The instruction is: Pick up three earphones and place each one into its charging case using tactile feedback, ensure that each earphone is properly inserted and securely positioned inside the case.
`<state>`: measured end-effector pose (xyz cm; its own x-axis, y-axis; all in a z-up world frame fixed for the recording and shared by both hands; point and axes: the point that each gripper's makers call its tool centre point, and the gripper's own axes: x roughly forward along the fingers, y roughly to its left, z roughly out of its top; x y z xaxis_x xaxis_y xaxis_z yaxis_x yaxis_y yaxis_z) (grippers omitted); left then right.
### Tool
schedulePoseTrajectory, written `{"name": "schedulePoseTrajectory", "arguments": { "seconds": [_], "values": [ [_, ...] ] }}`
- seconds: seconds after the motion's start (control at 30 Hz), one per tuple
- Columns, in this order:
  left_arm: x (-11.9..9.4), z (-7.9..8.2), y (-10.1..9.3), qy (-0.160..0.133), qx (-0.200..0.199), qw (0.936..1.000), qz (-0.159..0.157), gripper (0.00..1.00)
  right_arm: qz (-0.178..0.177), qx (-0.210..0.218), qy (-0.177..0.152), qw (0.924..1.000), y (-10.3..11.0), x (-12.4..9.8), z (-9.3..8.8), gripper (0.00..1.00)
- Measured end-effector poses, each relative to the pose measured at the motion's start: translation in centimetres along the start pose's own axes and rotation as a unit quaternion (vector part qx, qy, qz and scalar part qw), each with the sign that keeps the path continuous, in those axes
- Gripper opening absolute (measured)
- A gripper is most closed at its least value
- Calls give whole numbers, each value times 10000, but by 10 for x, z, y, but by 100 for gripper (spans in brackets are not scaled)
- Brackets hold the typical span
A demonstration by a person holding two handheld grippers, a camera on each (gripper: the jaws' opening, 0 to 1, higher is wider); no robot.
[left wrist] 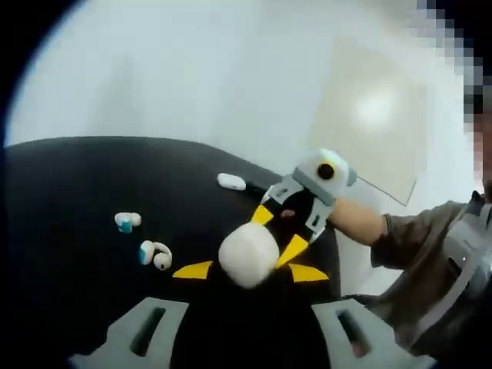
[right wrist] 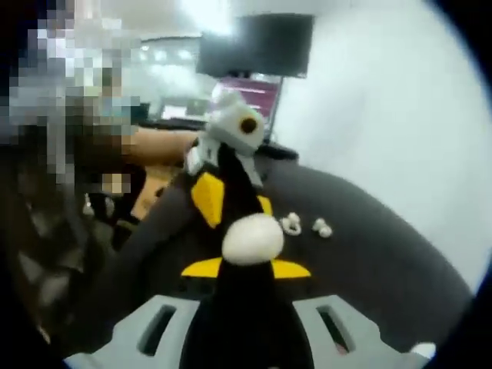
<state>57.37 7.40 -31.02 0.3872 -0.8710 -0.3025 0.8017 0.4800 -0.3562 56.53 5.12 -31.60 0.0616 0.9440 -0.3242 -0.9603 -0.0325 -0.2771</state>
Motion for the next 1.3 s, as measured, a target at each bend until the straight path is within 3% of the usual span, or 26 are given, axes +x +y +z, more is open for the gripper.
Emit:
{"name": "schedulePoseTrajectory", "arguments": {
  "seconds": [0.17, 0.3, 0.43, 0.5, 0.6, 0.77, 0.83, 1.1, 1.23, 1.3],
  "values": [
    [6, 6, -3, -82, 316, 9995, 39, 26, 32, -58, -56, 10000, -2, -4, -1, 24],
    [3, 14, -9, -379, 561, 9977, -11, 18, 80, 700, -159, 9974, -5, -6, -2, 25],
    [0, 8, -16, -407, 887, 9952, -121, 17, 414, 1556, -517, 9856, -2, -8, 9, 28],
    [-1, 8, -17, -412, 975, 9943, -156, 16, 430, 1553, -473, 9858, -3, -7, 8, 28],
    [-1, 8, -18, -427, 1009, 9938, -201, 16, 638, 1431, -49, 9876, 10, 0, -7, 28],
    [-2, 6, -20, -504, 1171, 9916, -214, 16, 637, 1592, -216, 9849, 8, -1, 0, 25],
    [-2, 5, -21, -498, 1256, 9905, -248, 16, 531, 1351, -294, 9890, 7, -2, 3, 22],
    [2, 4, -25, -546, 1660, 9844, -184, 18, 498, 1135, -376, 9916, 11, 0, 7, 22],
    [8, 8, -34, -603, 2101, 9756, -212, 22, 437, 810, -373, 9951, 13, -2, 6, 22],
    [10, 8, -33, -551, 2103, 9760, -154, 19, 440, 705, -329, 9960, 13, -3, 3, 21]
  ]
}}
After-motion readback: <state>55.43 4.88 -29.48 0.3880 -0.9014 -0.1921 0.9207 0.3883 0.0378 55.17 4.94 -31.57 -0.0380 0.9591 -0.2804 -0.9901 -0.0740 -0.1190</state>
